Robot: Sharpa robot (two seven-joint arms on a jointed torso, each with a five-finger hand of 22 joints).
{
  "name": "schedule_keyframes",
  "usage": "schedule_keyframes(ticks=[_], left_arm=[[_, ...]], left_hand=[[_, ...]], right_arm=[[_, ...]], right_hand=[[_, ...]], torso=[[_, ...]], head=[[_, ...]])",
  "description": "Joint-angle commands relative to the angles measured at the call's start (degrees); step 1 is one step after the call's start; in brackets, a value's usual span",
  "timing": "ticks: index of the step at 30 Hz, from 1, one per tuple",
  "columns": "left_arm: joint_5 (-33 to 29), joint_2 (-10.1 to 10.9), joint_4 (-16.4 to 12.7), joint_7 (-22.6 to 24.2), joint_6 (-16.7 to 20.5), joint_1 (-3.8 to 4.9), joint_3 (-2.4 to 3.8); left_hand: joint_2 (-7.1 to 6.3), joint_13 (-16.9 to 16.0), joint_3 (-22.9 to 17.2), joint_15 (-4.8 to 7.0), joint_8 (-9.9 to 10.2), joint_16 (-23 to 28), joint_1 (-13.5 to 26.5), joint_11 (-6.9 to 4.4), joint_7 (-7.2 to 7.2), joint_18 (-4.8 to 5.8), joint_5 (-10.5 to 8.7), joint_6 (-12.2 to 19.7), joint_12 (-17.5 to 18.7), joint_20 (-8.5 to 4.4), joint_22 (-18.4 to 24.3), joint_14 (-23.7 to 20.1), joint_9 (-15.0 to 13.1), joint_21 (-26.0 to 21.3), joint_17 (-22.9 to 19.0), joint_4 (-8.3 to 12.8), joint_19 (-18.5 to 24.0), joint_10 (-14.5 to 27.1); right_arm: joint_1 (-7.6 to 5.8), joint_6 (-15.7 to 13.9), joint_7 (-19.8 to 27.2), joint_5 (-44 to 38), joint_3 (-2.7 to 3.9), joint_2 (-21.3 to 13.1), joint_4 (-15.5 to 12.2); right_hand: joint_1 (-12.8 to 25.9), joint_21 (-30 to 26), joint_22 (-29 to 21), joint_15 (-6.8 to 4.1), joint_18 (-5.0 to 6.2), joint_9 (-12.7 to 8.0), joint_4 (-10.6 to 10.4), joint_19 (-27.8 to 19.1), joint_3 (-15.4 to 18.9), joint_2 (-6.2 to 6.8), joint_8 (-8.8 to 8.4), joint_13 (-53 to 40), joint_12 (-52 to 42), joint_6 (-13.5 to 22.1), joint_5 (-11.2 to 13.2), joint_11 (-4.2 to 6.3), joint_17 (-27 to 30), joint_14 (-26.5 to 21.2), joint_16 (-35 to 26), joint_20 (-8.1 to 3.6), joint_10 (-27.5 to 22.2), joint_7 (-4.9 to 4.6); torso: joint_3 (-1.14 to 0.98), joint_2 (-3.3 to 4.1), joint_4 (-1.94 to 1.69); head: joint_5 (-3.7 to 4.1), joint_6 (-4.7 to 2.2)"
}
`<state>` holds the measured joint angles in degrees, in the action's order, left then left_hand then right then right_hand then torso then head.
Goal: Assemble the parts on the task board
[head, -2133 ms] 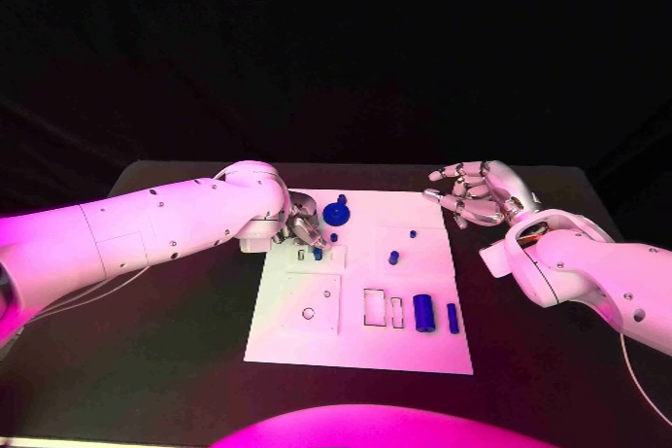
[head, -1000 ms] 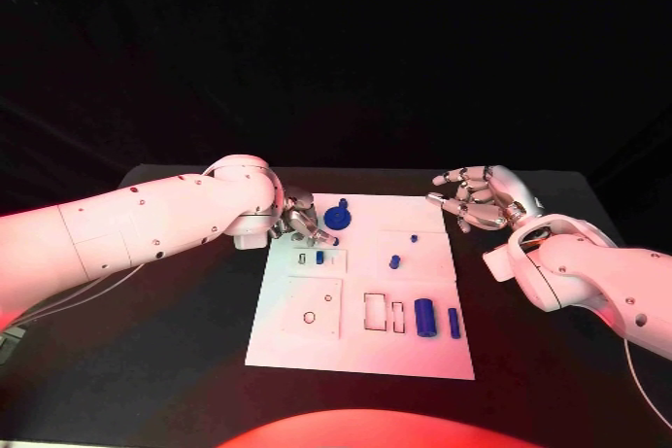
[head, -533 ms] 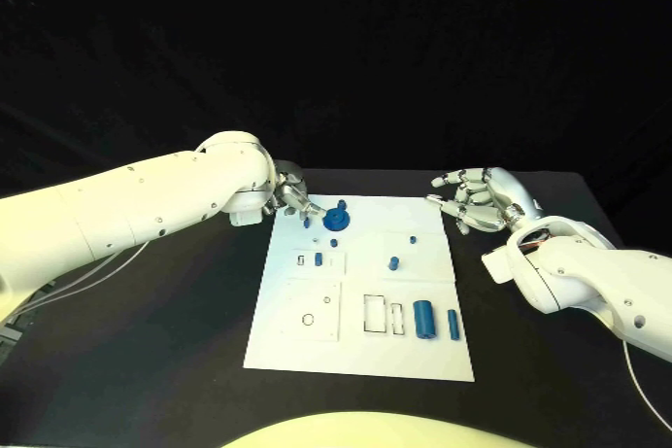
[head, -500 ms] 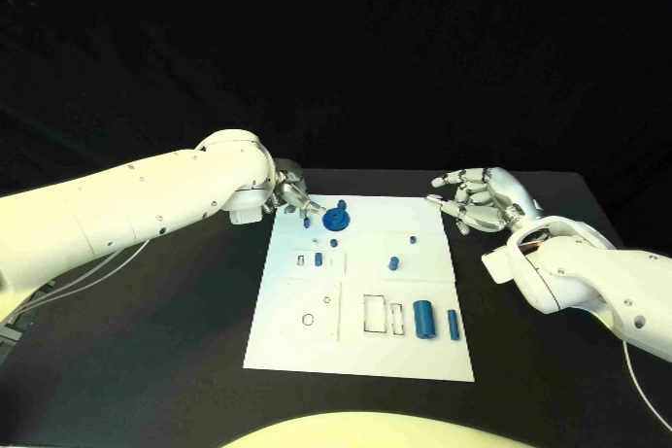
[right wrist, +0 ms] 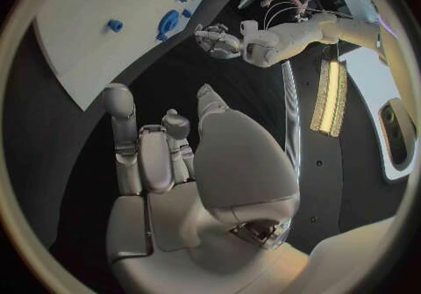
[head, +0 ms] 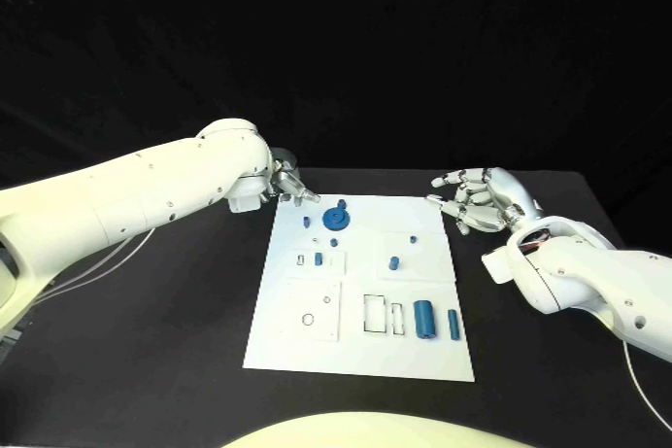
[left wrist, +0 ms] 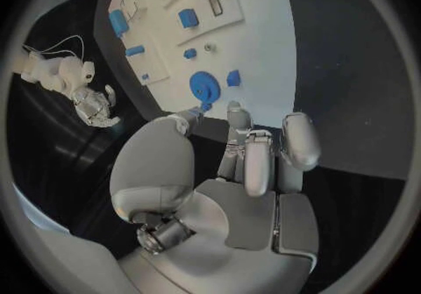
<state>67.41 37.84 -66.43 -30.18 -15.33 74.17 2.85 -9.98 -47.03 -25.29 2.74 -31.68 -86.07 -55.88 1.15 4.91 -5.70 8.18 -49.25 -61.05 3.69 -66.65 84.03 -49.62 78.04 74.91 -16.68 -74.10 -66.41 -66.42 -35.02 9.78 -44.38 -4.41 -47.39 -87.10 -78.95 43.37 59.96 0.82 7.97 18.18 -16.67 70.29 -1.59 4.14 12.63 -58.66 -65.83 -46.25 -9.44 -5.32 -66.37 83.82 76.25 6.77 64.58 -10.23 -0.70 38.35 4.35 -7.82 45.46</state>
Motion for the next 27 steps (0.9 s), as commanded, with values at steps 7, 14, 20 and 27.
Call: schedule_keyframes(ticks=[7,14,20,27], left_arm=[[-2.0,-2.6,3.8,0.7,-2.6,0.04,-0.90],[-2.5,-3.9,6.0,0.8,-2.7,-0.12,-1.46],[-2.7,-4.3,7.1,0.8,-2.7,-0.21,-1.72],[-3.1,-4.6,7.9,0.8,-3.6,-0.29,-1.95]], left_hand=[[0.05,0.2,0.4,-0.44,0.6,0.3,-1.2,-0.02,0.33,0.54,0.30,0.2,0.3,0.26,0.2,3.5,0.3,-0.5,8.2,0.0,0.3,0.7],[0.10,0.3,0.4,-0.48,0.7,0.3,-1.4,0.01,0.36,0.52,0.32,0.2,0.3,0.30,0.3,3.5,0.3,-0.5,8.3,0.0,0.4,0.8],[0.20,0.3,0.4,-0.51,0.8,0.3,-1.7,0.04,0.39,0.51,0.34,0.2,0.3,0.33,0.4,3.5,0.4,-0.6,8.2,0.0,0.4,0.9],[0.26,0.2,0.4,-0.56,0.9,0.4,-2.1,0.08,0.42,0.49,0.34,0.1,0.2,0.38,0.4,3.5,0.5,-0.6,8.1,0.1,0.5,1.0]], right_arm=[[0.03,-0.1,0.7,-0.2,0.02,0.0,-0.3],[0.03,-0.1,0.8,-0.2,0.02,-0.1,-0.3],[0.03,-0.1,0.8,-0.2,0.02,-0.2,-0.4],[0.03,-0.1,0.8,-0.2,0.02,-0.2,-0.4]], right_hand=[[0.5,-0.4,-0.2,-0.04,0.82,-0.1,0.0,0.2,0.3,-0.28,0.27,0.1,0.4,0.4,-0.1,-0.01,0.1,-0.2,-0.3,-0.08,-0.6,-0.03],[0.5,-0.4,-0.2,-0.04,0.82,-0.1,0.0,0.2,0.3,-0.28,0.27,0.1,0.4,0.4,-0.1,-0.01,0.1,-0.2,-0.3,-0.08,-0.6,-0.03],[0.5,-0.4,-0.2,-0.04,0.82,-0.1,0.0,0.2,0.3,-0.28,0.27,0.1,0.4,0.4,-0.1,-0.01,0.1,-0.2,-0.3,-0.08,-0.6,-0.03],[0.5,-0.4,-0.2,-0.04,0.82,-0.1,0.0,0.2,0.3,-0.28,0.27,0.1,0.4,0.4,-0.1,-0.01,0.1,-0.2,-0.3,-0.08,-0.6,-0.03]], torso=[[0.11,0.05,0.18],[0.01,0.02,0.18],[0.02,0.00,0.10],[-0.01,-0.06,0.06]], head=[[-0.26,0.08],[-0.25,0.23],[-0.09,0.42],[-0.13,0.54]])
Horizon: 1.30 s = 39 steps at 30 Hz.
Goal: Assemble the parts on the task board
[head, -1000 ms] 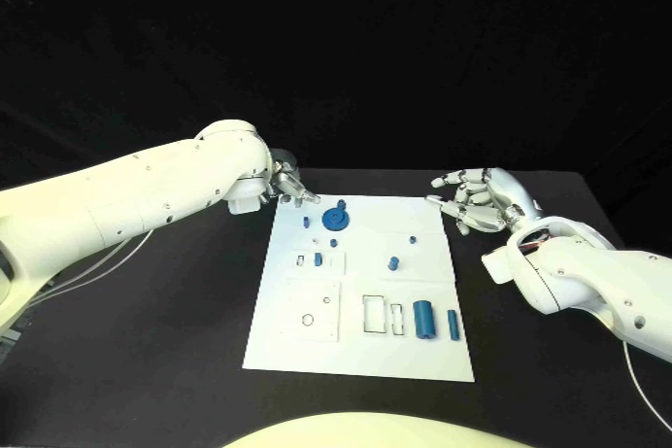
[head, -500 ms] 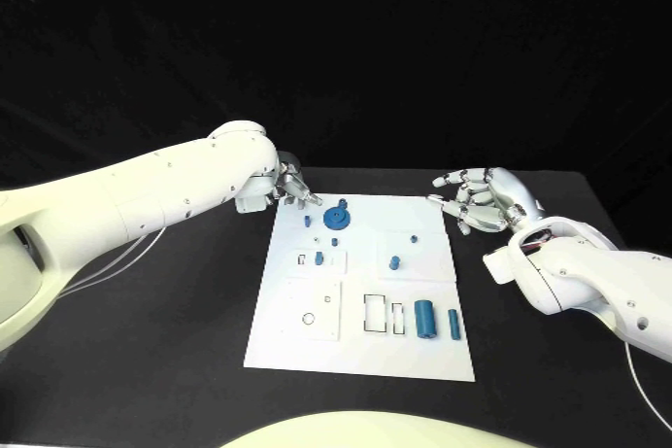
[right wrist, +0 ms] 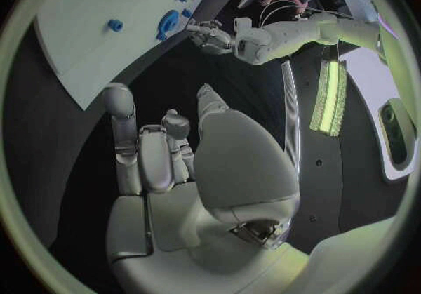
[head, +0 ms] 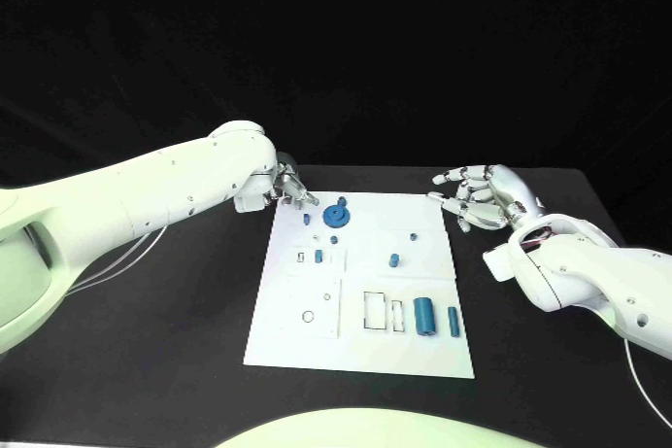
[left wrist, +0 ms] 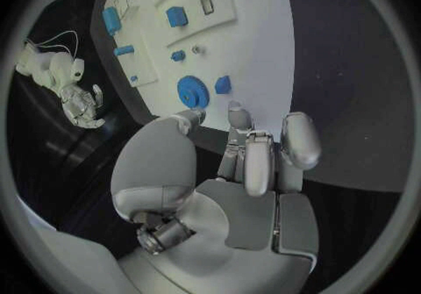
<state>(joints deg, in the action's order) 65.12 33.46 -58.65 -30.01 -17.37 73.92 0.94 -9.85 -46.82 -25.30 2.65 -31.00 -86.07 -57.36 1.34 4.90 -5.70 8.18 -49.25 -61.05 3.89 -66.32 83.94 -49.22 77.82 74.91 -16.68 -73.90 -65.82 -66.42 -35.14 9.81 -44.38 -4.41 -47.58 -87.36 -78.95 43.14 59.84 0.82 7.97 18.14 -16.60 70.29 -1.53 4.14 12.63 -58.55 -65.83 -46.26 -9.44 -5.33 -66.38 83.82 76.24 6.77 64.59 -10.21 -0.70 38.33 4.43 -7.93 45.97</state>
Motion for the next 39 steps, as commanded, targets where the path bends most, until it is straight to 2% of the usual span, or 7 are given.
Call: schedule_keyframes(ticks=[1,7,12,20,26,30,39], left_arm=[[-0.9,-0.3,0.3,0.7,-1.8,-0.08,-0.14],[-1.4,-0.7,0.9,0.7,-2.5,-0.33,-0.47],[-1.7,-0.7,1.2,0.8,-2.7,-0.47,-0.55],[-2.1,-0.9,1.5,0.9,-3.0,-0.58,-0.69],[-2.5,-1.0,1.6,1.1,-2.8,-0.63,-0.77],[-3.0,-1.0,1.6,1.4,-2.8,-0.65,-0.80],[-3.8,-1.0,1.6,1.8,-3.3,-0.67,-0.83]], left_hand=[[0.14,0.0,0.4,-0.47,0.2,0.4,-0.6,-0.11,0.42,0.49,0.34,0.1,0.2,0.18,0.1,3.6,0.1,-0.4,8.1,0.1,0.3,0.4],[0.13,0.1,0.5,-0.50,0.3,0.4,-0.9,-0.09,0.45,0.46,0.33,0.0,0.3,0.22,0.2,3.5,0.1,-0.4,8.1,0.1,0.4,0.5],[0.13,0.2,0.5,-0.51,0.3,0.4,-1.0,-0.08,0.45,0.45,0.33,0.0,0.3,0.23,0.2,3.5,0.2,-0.5,8.1,0.1,0.4,0.6],[0.24,0.2,0.5,-0.55,0.4,0.4,-1.7,-0.04,0.49,0.44,0.34,-0.1,0.3,0.30,0.2,3.5,0.3,-0.5,8.0,0.1,0.5,0.7],[0.59,0.1,0.3,-0.62,0.7,0.4,-3.5,0.01,0.54,0.42,0.34,-0.3,0.1,0.41,0.2,3.4,0.5,-0.5,8.0,0.2,0.6,0.9],[1.31,0.0,-0.4,-0.58,0.9,0.4,-5.7,-0.06,0.45,0.42,0.08,-0.6,-0.1,0.45,0.1,3.4,0.7,-0.5,8.0,0.3,0.6,0.9],[1.29,-0.1,-0.9,-0.53,1.0,0.3,-7.3,-0.14,0.36,0.44,-0.04,-0.9,-0.2,0.44,0.0,3.4,0.8,-0.4,8.1,0.4,0.6,0.9]], right_arm=[[0.03,0.0,0.7,-0.2,0.01,0.0,-0.1],[0.03,0.0,0.8,-0.2,0.01,0.1,-0.1],[0.03,0.0,0.8,-0.2,0.01,0.1,-0.1],[0.03,0.0,0.8,-0.2,0.01,0.1,0.0],[0.03,0.0,0.8,-0.2,0.01,0.2,0.0],[0.03,0.0,0.8,-0.2,0.01,0.2,0.0],[0.03,0.0,0.8,-0.2,0.01,0.3,0.0]], right_hand=[[0.5,-0.2,-0.1,-0.05,0.82,-0.1,0.0,0.2,0.3,-0.28,0.27,0.0,0.4,0.4,-0.1,-0.01,0.1,-0.2,-0.3,-0.08,-0.6,-0.05],[0.5,-0.2,-0.1,-0.05,0.82,-0.1,0.0,0.2,0.3,-0.28,0.27,0.0,0.4,0.4,-0.1,-0.01,0.1,-0.2,-0.3,-0.08,-0.6,-0.05],[0.5,-0.2,-0.1,-0.05,0.82,-0.1,0.0,0.2,0.3,-0.28,0.27,0.0,0.4,0.4,-0.1,-0.01,0.1,-0.2,-0.3,-0.08,-0.6,-0.05],[0.4,-0.2,-0.1,-0.06,0.80,-0.1,0.0,0.4,0.3,-0.36,0.33,0.1,0.3,0.4,-0.1,0.00,0.0,-0.2,-0.4,-0.09,-0.5,-0.04],[0.4,-0.2,-0.1,-0.06,0.80,-0.1,0.0,0.4,0.3,-0.36,0.33,0.1,0.3,0.4,-0.1,0.00,0.0,-0.2,-0.4,-0.09,-0.5,-0.04],[0.4,-0.2,-0.1,-0.06,0.80,-0.1,0.0,0.4,0.3,-0.36,0.33,0.1,0.3,0.4,-0.1,0.00,0.0,-0.2,-0.4,-0.09,-0.5,-0.04],[0.4,-0.3,-0.1,-0.06,0.80,-0.1,0.0,0.4,0.3,-0.43,0.36,0.1,0.3,0.4,-0.1,0.01,0.0,-0.1,-0.4,-0.10,-0.5,-0.03]], torso=[[0.00,-0.05,0.01],[0.02,-0.04,-0.03],[-0.03,-0.07,-0.01],[-0.01,-0.05,-0.01],[-0.02,-0.04,0.01],[-0.02,-0.06,0.03],[-0.03,-0.02,0.00]], head=[[-0.02,0.04],[-0.01,0.10],[-0.02,0.10],[-0.03,0.09],[-0.03,0.15],[-0.10,0.18],[-0.02,0.26]])
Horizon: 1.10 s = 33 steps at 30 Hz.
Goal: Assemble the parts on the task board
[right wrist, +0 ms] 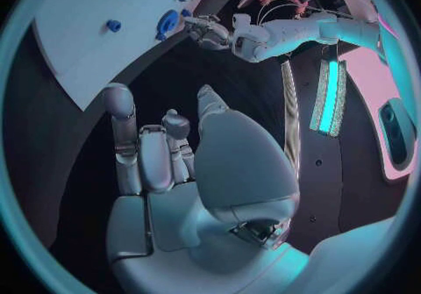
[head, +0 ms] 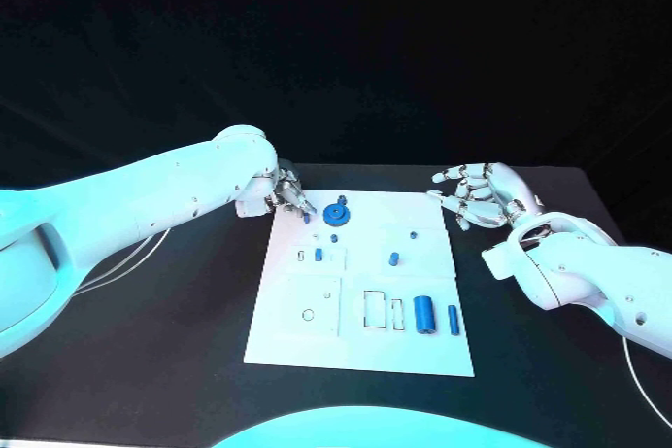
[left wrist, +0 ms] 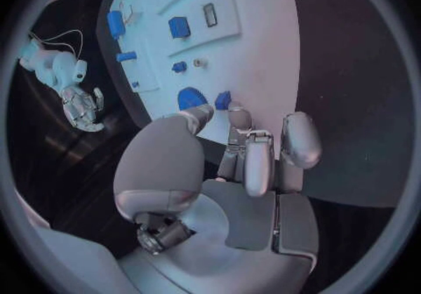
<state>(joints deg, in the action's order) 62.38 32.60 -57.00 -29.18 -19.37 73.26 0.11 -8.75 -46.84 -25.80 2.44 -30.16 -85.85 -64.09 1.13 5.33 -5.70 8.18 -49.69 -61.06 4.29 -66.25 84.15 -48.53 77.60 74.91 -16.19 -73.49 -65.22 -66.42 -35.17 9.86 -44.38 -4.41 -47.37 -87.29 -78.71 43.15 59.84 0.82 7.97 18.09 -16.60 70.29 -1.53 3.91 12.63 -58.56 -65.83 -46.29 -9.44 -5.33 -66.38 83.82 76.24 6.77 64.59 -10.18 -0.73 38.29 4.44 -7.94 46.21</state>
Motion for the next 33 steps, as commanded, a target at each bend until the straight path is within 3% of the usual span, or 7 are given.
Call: schedule_keyframes(ticks=[1,18,24,27,28,33], left_arm=[[-1.1,-0.1,0.0,1.0,-1.4,-0.01,0.00],[-1.2,-0.3,0.3,1.0,-2.2,-0.01,-0.19],[-1.3,-0.2,0.4,1.1,-1.3,-0.01,-0.21],[-1.5,-0.1,0.3,1.4,-0.3,-0.01,-0.21],[-1.6,-0.1,0.3,1.5,0.0,-0.02,-0.21],[-2.9,0.3,-0.1,1.7,1.4,-0.02,-0.21]], left_hand=[[0.18,-0.1,-0.4,-0.32,0.2,0.1,-0.7,0.05,-0.08,0.44,-0.04,-0.5,-0.2,0.04,-0.1,3.2,0.1,-0.2,8.1,-0.1,0.1,0.3],[0.74,-0.4,-1.4,-0.08,0.0,0.0,-3.2,-0.25,-0.44,0.47,-0.05,-1.2,-0.6,-0.10,-0.3,3.3,0.1,-0.1,8.2,0.1,0.0,-0.1],[1.95,-0.2,-6.8,0.39,-0.6,-0.1,-8.5,-0.78,-1.00,0.50,-0.23,-1.3,-0.5,-0.53,-0.6,3.4,-0.5,0.0,8.4,2.3,-0.1,-0.3],[1.73,-0.1,-10.3,0.50,-1.4,-0.2,-9.6,-0.89,-1.06,0.52,-0.22,-0.9,-0.3,-0.68,-0.8,3.4,-1.3,0.1,8.4,3.6,-0.1,-0.6],[1.67,-0.1,-13.1,0.58,-2.2,-0.3,-10.2,-1.01,-1.00,0.54,-0.16,-0.7,-0.3,-0.77,-1.0,3.5,-2.1,0.2,8.5,4.7,-0.2,-0.8],[0.54,-0.7,-19.1,0.59,-4.2,-0.4,-8.5,-0.96,-1.05,0.64,-0.06,-0.2,-0.9,-0.79,-1.5,3.6,-4.0,0.5,8.6,6.6,-0.5,-1.7]], right_arm=[[0.03,0.0,0.7,-0.2,0.02,0.0,-0.1],[0.03,0.0,0.7,-0.2,0.02,0.0,-0.2],[0.03,0.0,0.8,-0.2,0.02,0.0,-0.2],[0.03,0.0,0.8,-0.2,0.02,0.0,-0.1],[0.03,0.0,0.8,-0.2,0.02,0.0,-0.1],[0.03,0.1,0.7,-0.2,0.02,0.1,0.0]], right_hand=[[0.1,-0.3,-0.1,-0.06,0.80,-0.1,0.0,0.4,0.3,-0.19,0.36,0.1,0.3,0.4,-0.1,0.01,0.0,-0.1,-0.4,-0.10,-0.5,-0.06],[0.1,-0.3,-0.1,-0.07,0.79,-0.1,0.0,0.5,0.3,-0.26,0.38,0.0,0.2,0.4,-0.1,0.01,0.0,-0.1,-0.4,-0.10,-0.5,-0.06],[0.1,-0.3,-0.1,-0.07,0.79,-0.1,0.0,0.5,0.3,-0.26,0.38,0.0,0.2,0.4,-0.1,0.01,0.0,-0.1,-0.4,-0.10,-0.5,-0.06],[0.1,-0.3,-0.1,-0.07,0.79,-0.1,0.0,0.5,0.3,-0.26,0.38,0.0,0.2,0.4,-0.1,0.01,0.0,-0.1,-0.4,-0.10,-0.5,-0.06],[0.1,-0.3,-0.1,-0.07,0.79,-0.1,0.0,0.5,0.3,-0.26,0.38,0.0,0.2,0.4,-0.1,0.01,0.0,-0.1,-0.4,-0.10,-0.5,-0.06],[0.1,-0.3,-0.1,-0.07,0.79,-0.1,0.0,0.5,0.3,-0.26,0.38,0.0,0.2,0.4,-0.1,0.01,0.0,-0.1,-0.4,-0.10,-0.5,-0.06]], torso=[[0.00,0.00,0.00],[0.00,0.01,0.05],[-0.01,-0.03,0.01],[0.01,-0.01,-0.03],[0.00,-0.02,-0.02],[0.01,-0.08,-0.04]], head=[[0.01,0.03],[0.11,0.18],[0.21,0.19],[0.21,0.13],[0.19,0.12],[0.11,0.08]])
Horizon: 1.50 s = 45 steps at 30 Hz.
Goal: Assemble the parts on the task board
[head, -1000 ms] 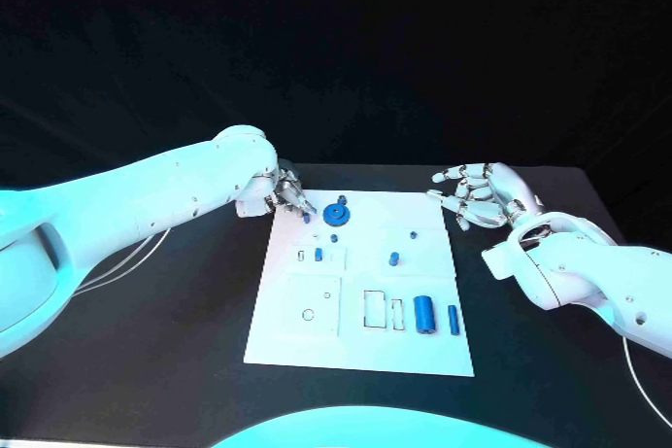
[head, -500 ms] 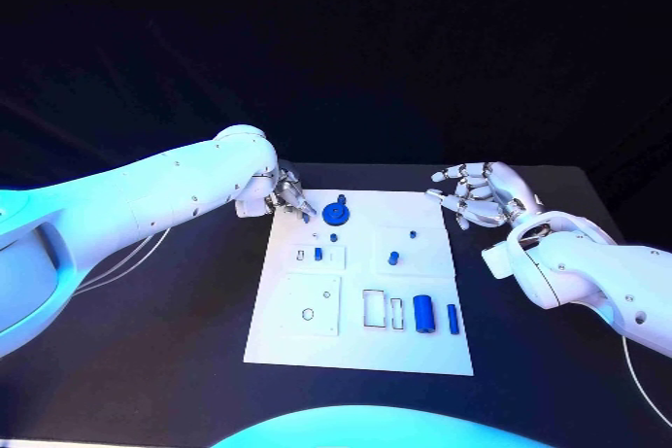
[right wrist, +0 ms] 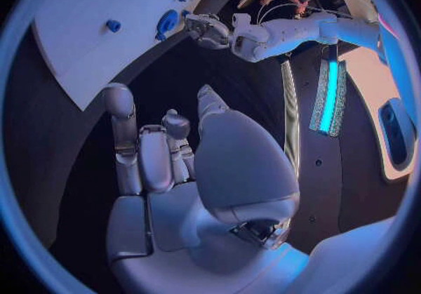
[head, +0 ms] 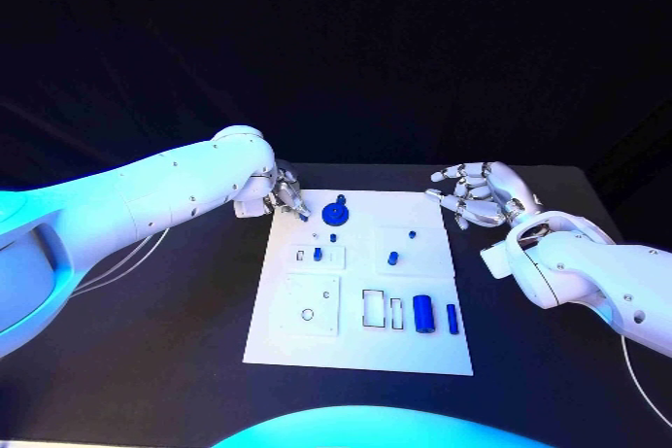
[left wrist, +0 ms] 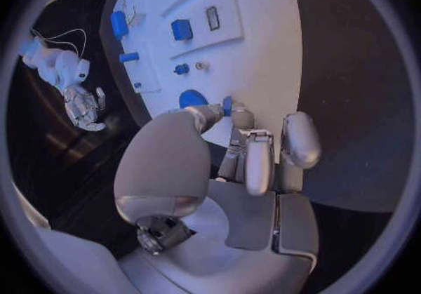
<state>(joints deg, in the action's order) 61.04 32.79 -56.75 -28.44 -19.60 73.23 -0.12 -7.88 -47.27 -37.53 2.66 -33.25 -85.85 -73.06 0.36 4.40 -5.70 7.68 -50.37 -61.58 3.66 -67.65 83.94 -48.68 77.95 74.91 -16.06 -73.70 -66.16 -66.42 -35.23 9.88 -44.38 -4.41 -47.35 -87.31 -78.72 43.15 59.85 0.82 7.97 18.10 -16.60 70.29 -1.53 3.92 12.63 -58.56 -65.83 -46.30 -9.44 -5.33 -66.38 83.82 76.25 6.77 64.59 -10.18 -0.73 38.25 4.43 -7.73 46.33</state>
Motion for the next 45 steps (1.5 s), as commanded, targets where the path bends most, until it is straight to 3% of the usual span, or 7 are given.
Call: schedule_keyframes(ticks=[1,7,15,21,27,37,45], left_arm=[[-1.8,0.3,-0.5,1.0,1.7,0.01,0.01],[-4.0,2.1,-2.8,0.3,1.1,0.02,0.02],[-6.8,7.1,-9.8,-0.8,1.1,0.07,-0.01],[-6.5,10.6,-15.6,-0.8,4.4,-0.04,-0.24],[-4.8,12.9,-20.6,-0.5,8.8,-0.84,-0.91],[-2.6,13.9,-25.2,-0.3,13.5,-3.33,-1.51],[-0.4,13.9,-26.3,-0.4,14.3,-4.09,-1.80]], left_hand=[[-0.43,-0.3,-7.8,0.38,-1.2,-0.4,0.8,-0.19,-0.13,0.66,0.45,0.5,-0.4,-0.17,-0.2,3.8,-4.0,0.2,8.6,6.6,-0.4,-0.8],[-1.68,-0.5,-11.1,0.60,-2.4,-0.8,2.5,-0.47,-0.41,0.68,0.98,0.2,-0.7,-0.36,-0.5,4.1,-4.8,0.4,9.3,8.6,-0.5,-1.6],[-2.43,0.1,-13.7,0.88,-3.4,-1.4,4.6,-0.77,-0.69,0.78,1.75,-0.2,-0.5,-0.62,-1.0,4.5,-5.4,0.7,10.2,10.2,-0.9,-2.3],[-3.37,0.4,-16.0,1.24,-4.6,-1.9,7.2,-1.15,-1.05,1.01,5.38,-0.7,-0.8,-0.99,-2.1,4.8,-5.9,1.4,11.2,12.2,-1.8,-3.4],[-3.78,-0.3,-16.5,1.49,-5.2,-2.0,8.4,-1.44,-1.34,1.20,7.28,-1.1,-1.6,-1.22,-3.1,4.9,-6.0,1.9,11.3,13.0,-2.5,-4.5],[-3.91,-1.2,-17.0,1.68,-5.5,-1.9,9.0,-1.66,-1.56,1.37,8.29,-1.5,-2.3,-1.39,-3.9,4.9,-6.1,2.4,11.2,13.5,-3.1,-5.4],[-3.98,-1.3,-17.3,1.77,-5.7,-2.0,9.3,-1.75,-1.65,1.46,8.69,-1.7,-2.5,-1.49,-4.3,4.9,-6.1,2.7,11.3,13.8,-3.5,-5.7]], right_arm=[[0.03,0.1,0.7,-0.2,0.02,0.0,0.0],[0.03,0.2,0.6,-0.2,0.02,0.0,0.0],[0.03,0.4,0.5,-0.2,0.02,-0.4,0.0],[0.03,0.4,0.4,-0.2,0.02,-0.6,0.0],[0.03,0.4,0.4,-0.2,0.01,-0.8,0.0],[0.03,0.5,0.4,-0.2,0.01,-0.9,0.0],[0.04,0.4,0.4,-0.2,0.01,-0.9,0.0]], right_hand=[[0.1,-0.3,-0.1,-0.07,0.80,-0.1,0.0,0.5,0.3,-0.27,0.38,0.0,0.2,0.4,-0.1,0.01,0.0,-0.1,-0.4,-0.10,-0.5,-0.06],[0.2,-0.4,-0.2,-0.08,0.80,-0.1,0.0,0.6,0.3,-0.41,0.46,0.0,0.1,0.4,-0.1,0.03,-0.1,-0.1,-0.4,-0.12,-0.4,-0.05],[0.2,-0.4,-0.2,-0.08,0.80,-0.1,0.0,0.6,0.3,-0.41,0.46,0.0,0.1,0.4,-0.1,0.03,-0.1,-0.1,-0.4,-0.12,-0.4,-0.05],[0.2,-0.4,-0.2,-0.08,0.80,-0.1,0.0,0.6,0.3,-0.41,0.46,0.0,0.1,0.4,-0.1,0.03,-0.1,-0.1,-0.4,-0.12,-0.4,-0.05],[0.2,-0.4,-0.2,-0.08,0.80,-0.1,0.0,0.6,0.3,-0.41,0.46,0.0,0.1,0.4,-0.1,0.03,-0.1,-0.1,-0.4,-0.12,-0.4,-0.05],[0.2,-0.4,-0.2,-0.08,0.80,-0.1,0.0,0.6,0.3,-0.41,0.46,0.0,0.1,0.4,-0.1,0.03,-0.1,-0.1,-0.4,-0.12,-0.4,-0.05],[0.2,-0.4,-0.2,-0.08,0.80,-0.1,0.0,0.6,0.3,-0.41,0.46,0.0,0.1,0.4,-0.1,0.03,-0.1,-0.1,-0.4,-0.12,-0.4,-0.05]], torso=[[0.01,-0.05,-0.03],[-0.03,-0.14,-0.17],[-0.18,-0.41,-0.67],[-0.14,-0.58,-1.05],[-0.17,-0.55,-0.97],[-0.17,-0.49,-0.77],[-0.17,-0.46,-0.83]], head=[[-0.12,-0.05],[-0.31,-0.07],[-0.28,0.22],[-0.15,0.53],[-0.50,0.61],[-0.84,0.97],[-0.88,1.26]])
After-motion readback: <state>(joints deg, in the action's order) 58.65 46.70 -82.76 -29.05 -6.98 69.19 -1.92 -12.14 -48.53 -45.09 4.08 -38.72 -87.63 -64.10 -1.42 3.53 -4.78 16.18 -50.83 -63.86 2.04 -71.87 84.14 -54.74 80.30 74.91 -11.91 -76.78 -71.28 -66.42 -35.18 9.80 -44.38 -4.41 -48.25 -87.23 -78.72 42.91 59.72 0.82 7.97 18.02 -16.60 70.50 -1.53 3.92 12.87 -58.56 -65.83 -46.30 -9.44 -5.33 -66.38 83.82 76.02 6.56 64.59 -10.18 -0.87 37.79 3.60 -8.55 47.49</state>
